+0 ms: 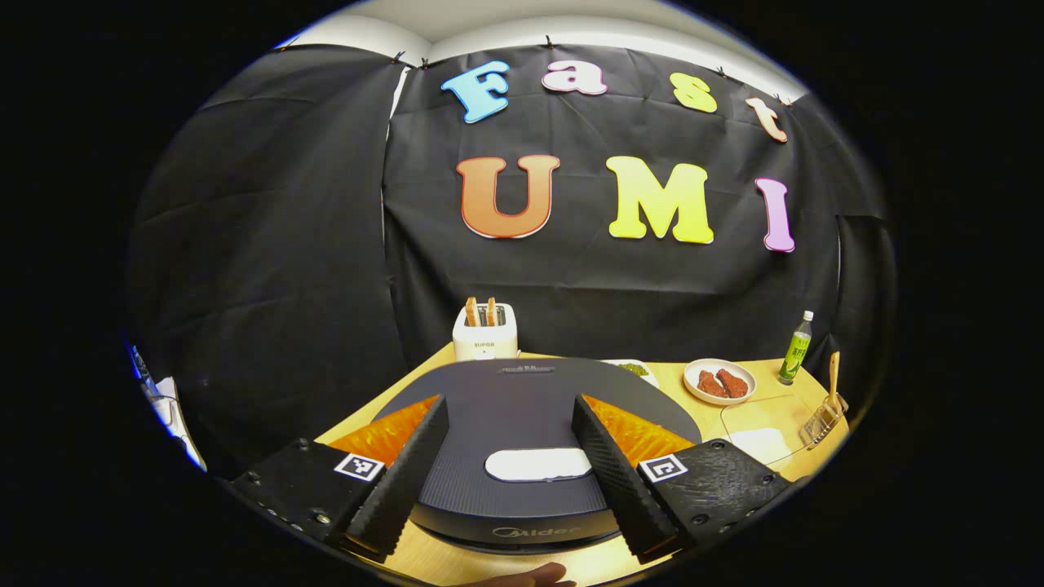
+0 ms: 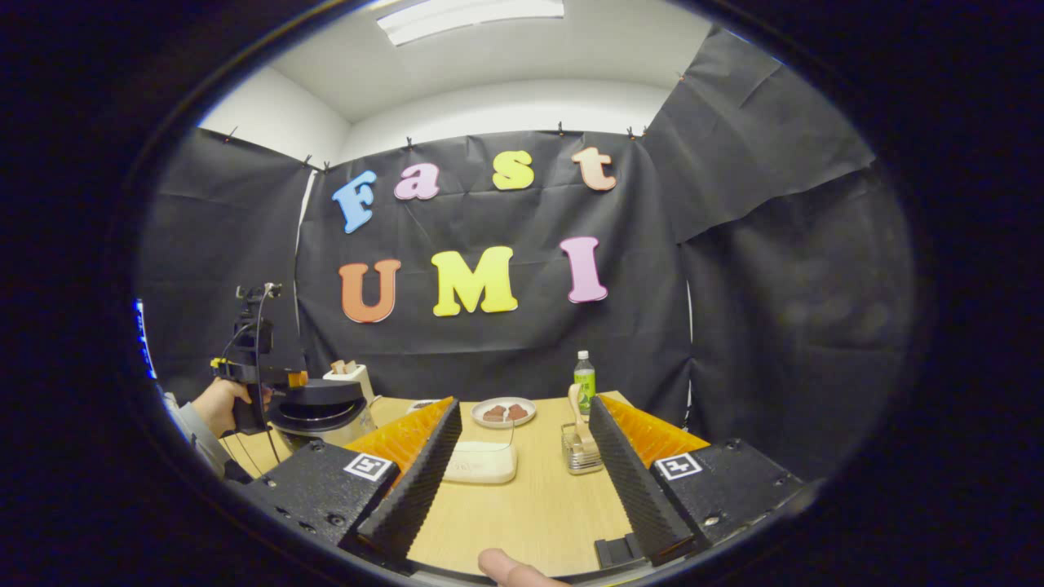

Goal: Close the left gripper, press the button to open the rice cooker; take a wooden spoon from the chopstick holder with the right hand, scoop a spoonful of rice and pour it into the rice cooker, then put the wooden spoon back into the chopstick holder.

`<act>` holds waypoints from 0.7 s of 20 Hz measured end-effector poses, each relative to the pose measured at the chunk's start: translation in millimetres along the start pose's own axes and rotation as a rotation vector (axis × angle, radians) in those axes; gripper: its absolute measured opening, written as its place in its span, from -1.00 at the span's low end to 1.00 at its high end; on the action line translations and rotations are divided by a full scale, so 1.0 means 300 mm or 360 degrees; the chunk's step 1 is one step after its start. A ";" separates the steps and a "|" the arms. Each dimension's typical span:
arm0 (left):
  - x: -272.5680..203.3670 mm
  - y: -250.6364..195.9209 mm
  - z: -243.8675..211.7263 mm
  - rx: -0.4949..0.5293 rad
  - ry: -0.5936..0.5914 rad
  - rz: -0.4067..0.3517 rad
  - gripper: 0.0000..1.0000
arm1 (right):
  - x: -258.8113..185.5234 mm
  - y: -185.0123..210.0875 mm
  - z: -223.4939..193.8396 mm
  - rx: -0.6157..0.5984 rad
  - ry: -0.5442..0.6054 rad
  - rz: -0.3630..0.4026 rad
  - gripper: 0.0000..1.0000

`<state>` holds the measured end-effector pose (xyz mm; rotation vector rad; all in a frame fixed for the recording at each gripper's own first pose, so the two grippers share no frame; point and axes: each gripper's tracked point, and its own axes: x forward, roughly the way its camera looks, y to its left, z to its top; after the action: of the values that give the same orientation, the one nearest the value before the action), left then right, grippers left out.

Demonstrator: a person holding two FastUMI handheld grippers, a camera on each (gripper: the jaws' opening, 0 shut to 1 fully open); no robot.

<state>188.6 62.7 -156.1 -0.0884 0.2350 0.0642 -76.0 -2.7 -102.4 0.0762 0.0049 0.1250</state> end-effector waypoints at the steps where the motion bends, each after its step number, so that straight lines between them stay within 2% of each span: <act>1: 0.004 -0.001 -0.014 0.0001 -0.0012 0.0001 0.96 | -0.005 0.005 0.002 -0.0005 -0.0003 0.0003 1.00; 5: 0.000 -0.008 -0.101 -0.0012 0.0050 -0.0021 0.96 | -0.017 0.028 -0.004 -0.0002 0.0006 0.0028 1.00; 6: -0.002 -0.006 -0.077 0.0010 -0.0055 -0.0026 0.98 | -0.016 0.032 -0.004 0.0001 0.0005 0.0031 1.00; 9: 0.006 -0.008 -0.091 -0.0009 -0.0142 -0.0030 0.98 | -0.012 0.046 -0.012 0.0002 0.0015 0.0039 1.00; 11: 0.014 -0.003 -0.079 0.0009 -0.0264 -0.0007 0.99 | -0.014 0.067 -0.023 0.0009 0.0029 0.0055 1.00; 12: 0.015 0.000 -0.109 -0.0019 -0.0213 -0.0007 0.88 | -0.014 0.076 -0.032 0.0005 0.0037 0.0066 1.00; 14: 0.023 -0.014 -0.116 -0.0010 -0.0222 -0.0005 1.00 | -0.015 0.089 -0.040 -0.0011 0.0055 0.0077 1.00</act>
<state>187.5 55.6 -191.2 -0.0904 0.0951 0.0675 -83.8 24.1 -112.2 0.0675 0.0369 0.1747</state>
